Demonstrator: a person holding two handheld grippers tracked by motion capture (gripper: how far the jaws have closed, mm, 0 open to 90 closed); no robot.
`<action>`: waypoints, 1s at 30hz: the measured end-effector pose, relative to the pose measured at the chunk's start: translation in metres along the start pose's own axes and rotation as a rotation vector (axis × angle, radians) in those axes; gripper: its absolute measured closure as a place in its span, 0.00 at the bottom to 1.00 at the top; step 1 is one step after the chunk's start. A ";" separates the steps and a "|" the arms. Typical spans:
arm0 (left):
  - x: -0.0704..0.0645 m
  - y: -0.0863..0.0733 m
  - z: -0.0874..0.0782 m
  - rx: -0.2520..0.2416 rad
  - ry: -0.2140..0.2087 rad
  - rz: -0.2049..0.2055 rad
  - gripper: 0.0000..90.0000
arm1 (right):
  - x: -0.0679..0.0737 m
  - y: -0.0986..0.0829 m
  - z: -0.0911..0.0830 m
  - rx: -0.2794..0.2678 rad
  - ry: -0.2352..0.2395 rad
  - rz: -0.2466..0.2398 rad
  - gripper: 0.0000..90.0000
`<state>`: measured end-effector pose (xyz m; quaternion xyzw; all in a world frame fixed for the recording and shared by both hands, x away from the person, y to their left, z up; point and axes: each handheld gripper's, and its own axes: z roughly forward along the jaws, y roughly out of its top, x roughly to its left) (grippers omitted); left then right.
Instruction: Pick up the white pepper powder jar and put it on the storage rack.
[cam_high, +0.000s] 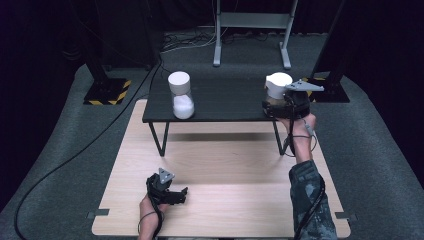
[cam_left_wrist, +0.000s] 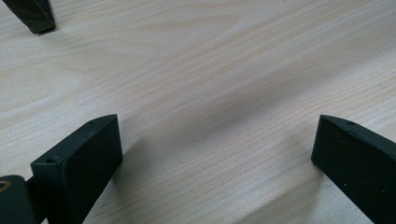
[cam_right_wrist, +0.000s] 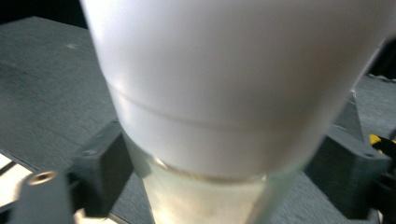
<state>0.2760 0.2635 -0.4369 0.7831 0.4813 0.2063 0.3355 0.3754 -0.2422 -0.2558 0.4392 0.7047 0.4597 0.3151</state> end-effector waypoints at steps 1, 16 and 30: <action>0.000 0.000 0.000 -0.001 0.000 0.000 0.02 | 0.000 0.002 -0.001 0.015 -0.002 -0.002 0.06; -0.001 0.000 0.000 -0.001 0.003 0.004 0.02 | 0.021 -0.035 -0.055 0.083 -0.023 -0.089 0.00; -0.001 0.000 0.000 0.000 0.003 0.004 0.02 | 0.032 -0.143 -0.088 0.126 0.003 -0.013 0.00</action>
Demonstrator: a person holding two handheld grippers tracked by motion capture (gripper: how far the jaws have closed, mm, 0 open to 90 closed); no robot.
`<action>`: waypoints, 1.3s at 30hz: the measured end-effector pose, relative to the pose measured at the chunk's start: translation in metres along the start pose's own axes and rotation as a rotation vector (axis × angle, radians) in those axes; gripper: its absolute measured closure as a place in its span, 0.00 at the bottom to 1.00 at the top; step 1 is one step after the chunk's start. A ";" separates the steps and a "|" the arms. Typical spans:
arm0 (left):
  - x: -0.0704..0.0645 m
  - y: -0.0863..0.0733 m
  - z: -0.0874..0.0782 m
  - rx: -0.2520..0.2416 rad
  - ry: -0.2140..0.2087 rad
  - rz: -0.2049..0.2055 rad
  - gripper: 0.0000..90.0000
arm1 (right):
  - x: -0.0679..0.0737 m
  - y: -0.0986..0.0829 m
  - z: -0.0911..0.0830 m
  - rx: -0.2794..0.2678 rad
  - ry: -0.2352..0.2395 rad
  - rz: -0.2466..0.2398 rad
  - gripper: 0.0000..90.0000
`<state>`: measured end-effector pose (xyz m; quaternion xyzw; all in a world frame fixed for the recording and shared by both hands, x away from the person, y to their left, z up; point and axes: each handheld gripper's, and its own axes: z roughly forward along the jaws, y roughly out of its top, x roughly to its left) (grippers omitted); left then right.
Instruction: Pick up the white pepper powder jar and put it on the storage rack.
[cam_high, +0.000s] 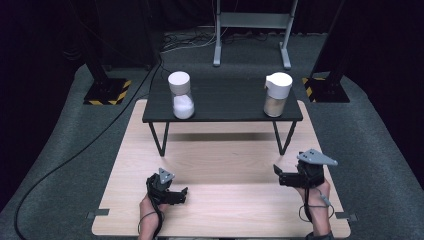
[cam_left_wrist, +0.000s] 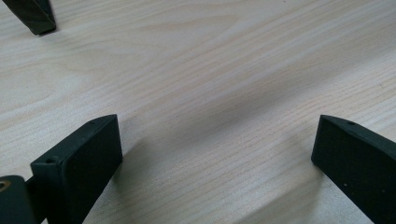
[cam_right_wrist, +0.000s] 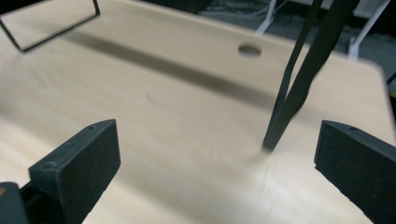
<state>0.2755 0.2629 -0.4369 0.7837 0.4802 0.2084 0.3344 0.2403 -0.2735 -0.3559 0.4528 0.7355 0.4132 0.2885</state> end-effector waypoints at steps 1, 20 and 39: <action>0.000 0.000 0.000 0.000 0.000 0.000 0.02 | 0.001 -0.008 0.002 0.011 0.004 0.007 0.00; 0.000 0.000 0.000 0.000 -0.001 -0.001 0.02 | 0.009 -0.076 0.019 0.148 -0.013 0.073 0.00; 0.000 0.000 0.000 0.000 0.000 -0.001 0.01 | 0.008 -0.090 0.017 0.116 -0.026 0.111 0.00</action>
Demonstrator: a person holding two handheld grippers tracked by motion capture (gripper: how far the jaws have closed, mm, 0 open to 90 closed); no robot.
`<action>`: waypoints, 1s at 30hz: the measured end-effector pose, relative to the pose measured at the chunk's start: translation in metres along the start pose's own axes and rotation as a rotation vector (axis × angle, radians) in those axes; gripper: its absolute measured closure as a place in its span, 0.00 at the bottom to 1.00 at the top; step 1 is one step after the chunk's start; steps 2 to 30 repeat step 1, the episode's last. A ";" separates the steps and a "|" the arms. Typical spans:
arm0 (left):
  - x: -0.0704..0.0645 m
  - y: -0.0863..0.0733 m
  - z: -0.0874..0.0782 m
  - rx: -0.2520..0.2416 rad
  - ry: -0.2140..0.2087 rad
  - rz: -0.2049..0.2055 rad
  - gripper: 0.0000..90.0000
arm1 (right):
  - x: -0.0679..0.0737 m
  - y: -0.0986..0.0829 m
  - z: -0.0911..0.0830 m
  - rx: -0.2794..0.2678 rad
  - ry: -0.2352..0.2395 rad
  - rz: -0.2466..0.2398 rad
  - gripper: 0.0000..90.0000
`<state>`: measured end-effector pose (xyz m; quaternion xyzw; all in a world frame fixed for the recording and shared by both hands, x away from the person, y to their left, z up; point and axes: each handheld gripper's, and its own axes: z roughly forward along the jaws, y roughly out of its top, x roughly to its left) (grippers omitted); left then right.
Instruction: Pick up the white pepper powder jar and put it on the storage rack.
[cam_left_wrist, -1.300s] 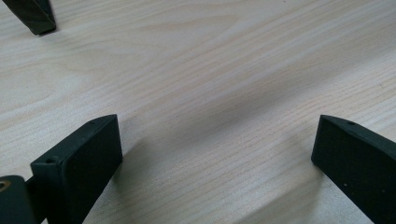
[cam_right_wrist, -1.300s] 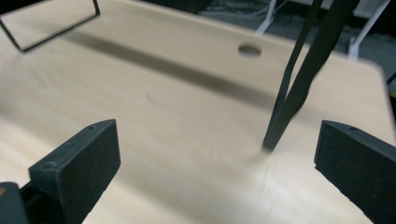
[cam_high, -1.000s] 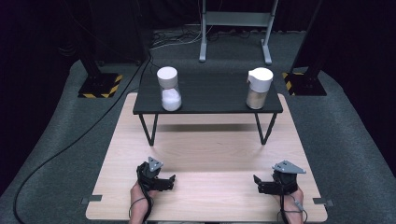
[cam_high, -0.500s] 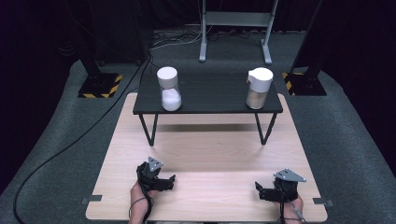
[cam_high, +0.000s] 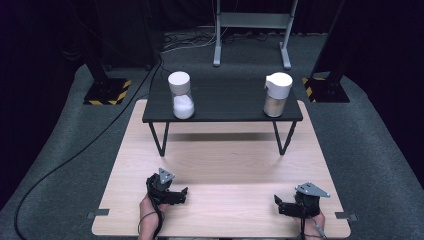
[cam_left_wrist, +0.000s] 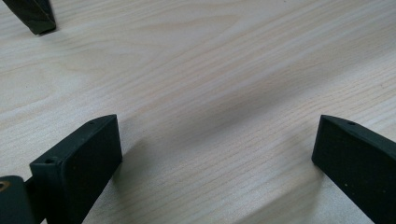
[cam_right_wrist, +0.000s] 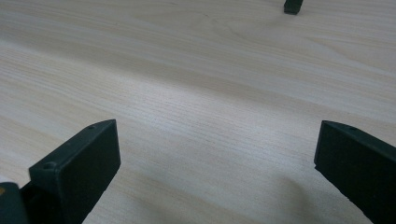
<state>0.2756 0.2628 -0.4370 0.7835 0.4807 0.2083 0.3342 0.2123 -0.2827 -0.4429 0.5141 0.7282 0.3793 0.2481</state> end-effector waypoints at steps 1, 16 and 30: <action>0.000 0.000 0.000 0.000 -0.001 -0.002 0.01 | 0.000 0.000 0.000 0.000 -0.002 -0.001 0.00; 0.000 0.000 0.000 0.000 -0.001 -0.002 0.01 | 0.000 0.000 0.000 0.000 -0.002 -0.001 0.00; 0.000 0.000 0.000 0.000 -0.001 -0.002 0.01 | 0.000 0.000 0.000 0.000 -0.002 -0.001 0.00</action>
